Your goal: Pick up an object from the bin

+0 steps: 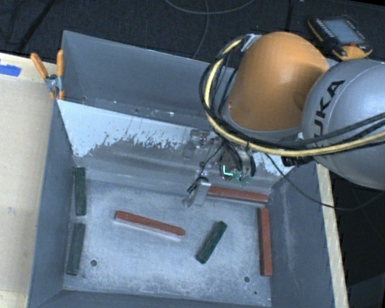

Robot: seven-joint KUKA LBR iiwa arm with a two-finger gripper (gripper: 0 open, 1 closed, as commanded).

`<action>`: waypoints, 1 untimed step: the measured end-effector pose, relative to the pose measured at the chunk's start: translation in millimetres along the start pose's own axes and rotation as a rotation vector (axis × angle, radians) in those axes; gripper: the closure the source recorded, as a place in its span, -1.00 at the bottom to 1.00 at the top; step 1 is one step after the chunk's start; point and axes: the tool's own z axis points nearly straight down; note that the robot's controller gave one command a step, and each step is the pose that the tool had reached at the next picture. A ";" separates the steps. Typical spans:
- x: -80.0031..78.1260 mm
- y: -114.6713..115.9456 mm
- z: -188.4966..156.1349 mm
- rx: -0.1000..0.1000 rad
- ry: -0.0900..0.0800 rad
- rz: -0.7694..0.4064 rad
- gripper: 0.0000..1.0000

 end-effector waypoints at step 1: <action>-1.5 -0.3 -4.3 0.000 -0.008 0.001 -1.00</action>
Offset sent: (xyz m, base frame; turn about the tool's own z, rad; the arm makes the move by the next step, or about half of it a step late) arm -0.0054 0.1431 -0.0857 0.0417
